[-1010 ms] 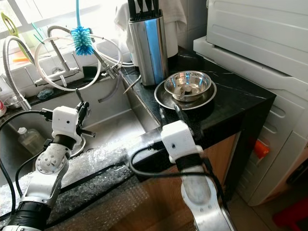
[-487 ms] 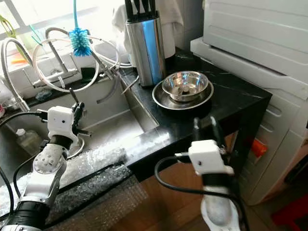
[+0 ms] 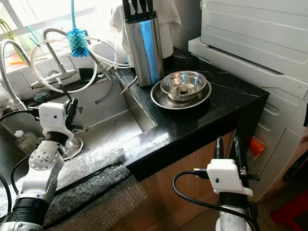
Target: Kitchen organization
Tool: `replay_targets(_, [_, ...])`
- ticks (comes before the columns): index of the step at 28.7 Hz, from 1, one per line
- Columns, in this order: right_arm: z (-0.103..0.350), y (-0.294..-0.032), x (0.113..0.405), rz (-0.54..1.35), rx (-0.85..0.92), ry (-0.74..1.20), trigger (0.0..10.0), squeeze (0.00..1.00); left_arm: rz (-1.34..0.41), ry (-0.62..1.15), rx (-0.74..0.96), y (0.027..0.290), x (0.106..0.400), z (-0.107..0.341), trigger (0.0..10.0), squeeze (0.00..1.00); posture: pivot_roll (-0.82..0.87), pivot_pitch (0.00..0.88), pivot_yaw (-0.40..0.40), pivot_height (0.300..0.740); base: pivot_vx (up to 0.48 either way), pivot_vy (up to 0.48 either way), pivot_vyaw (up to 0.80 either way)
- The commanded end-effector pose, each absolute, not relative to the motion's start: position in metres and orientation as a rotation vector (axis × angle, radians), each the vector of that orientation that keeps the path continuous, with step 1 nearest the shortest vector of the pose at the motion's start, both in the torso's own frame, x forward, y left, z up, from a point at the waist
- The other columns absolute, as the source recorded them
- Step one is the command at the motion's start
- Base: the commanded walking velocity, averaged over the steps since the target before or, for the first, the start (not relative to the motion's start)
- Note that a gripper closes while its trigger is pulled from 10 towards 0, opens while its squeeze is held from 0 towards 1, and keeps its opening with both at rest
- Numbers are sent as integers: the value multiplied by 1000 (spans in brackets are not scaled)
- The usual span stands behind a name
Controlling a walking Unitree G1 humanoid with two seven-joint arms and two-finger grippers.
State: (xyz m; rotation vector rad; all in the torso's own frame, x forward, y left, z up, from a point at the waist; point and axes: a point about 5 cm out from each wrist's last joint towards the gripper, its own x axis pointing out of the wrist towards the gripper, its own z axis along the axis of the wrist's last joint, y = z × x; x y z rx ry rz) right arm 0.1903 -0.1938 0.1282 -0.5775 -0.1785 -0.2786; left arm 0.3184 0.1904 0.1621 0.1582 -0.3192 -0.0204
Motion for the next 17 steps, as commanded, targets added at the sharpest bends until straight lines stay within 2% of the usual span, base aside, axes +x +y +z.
replay_targets(1, [123,-195,187,-304,-560,-153,10000,0,14,-317,155,199,320,165,10000,0,-170,0,192,740,0,0,0])
replay_targets(4, [112,-204,184,-374,-500,-79,10000,0,13,-318,155,199,320,165,10000,0,-170,0,192,740,0,0,0])
replay_targets(6, [90,-218,183,-419,-419,66,10000,0,20,-318,145,201,321,165,10000,0,-172,0,195,740,0,0,0])
replay_targets(7, [90,-218,183,-419,-419,66,10000,0,20,-318,145,201,321,165,10000,0,-172,0,195,740,0,0,0])
replay_targets(12, [44,-232,182,-417,-324,321,10000,0,40,-327,121,204,324,169,10000,0,-168,0,194,740,0,0,0])
replay_targets(17, [19,-231,183,-381,-278,404,10000,0,53,-335,100,204,327,173,10000,0,-167,0,198,740,0,0,0])
